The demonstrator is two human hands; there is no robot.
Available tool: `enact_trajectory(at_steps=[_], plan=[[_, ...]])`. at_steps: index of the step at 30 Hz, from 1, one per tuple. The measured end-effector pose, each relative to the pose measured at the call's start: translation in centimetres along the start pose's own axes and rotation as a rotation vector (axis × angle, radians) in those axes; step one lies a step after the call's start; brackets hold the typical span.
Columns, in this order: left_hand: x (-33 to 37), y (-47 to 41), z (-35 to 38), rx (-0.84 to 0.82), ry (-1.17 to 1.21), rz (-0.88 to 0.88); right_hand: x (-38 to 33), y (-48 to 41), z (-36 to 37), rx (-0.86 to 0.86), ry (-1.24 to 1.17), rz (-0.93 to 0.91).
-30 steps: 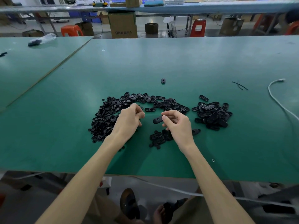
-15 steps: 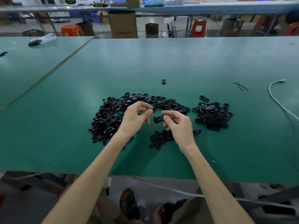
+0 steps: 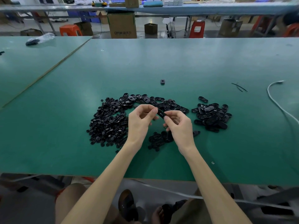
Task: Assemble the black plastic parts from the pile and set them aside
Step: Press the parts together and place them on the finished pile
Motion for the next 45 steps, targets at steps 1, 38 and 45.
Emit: enact_trajectory(at_steps=[1,38,45], plan=[[-0.2,0.1,0.0,0.013,-0.005,0.002,0.0,0.0,0.0,0.0,-0.006,0.002],[-0.1,0.9,0.6,0.004,-0.239,0.05,0.0,0.0,0.6,-0.062,-0.02,-0.011],[-0.8,0.7,0.0,0.012,-0.059,-0.048,0.1,-0.2,0.6,-0.082,-0.065,-0.019]])
Point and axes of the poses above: each hand's wrist, its own y-axis away from the middle knuckle, its own z-axis out of the palm, x = y × z, the point moved 8 cm from there along -y, towards the middle knuckle, and after that the axes turned 15 degrees about y, right-handed, at the moved point
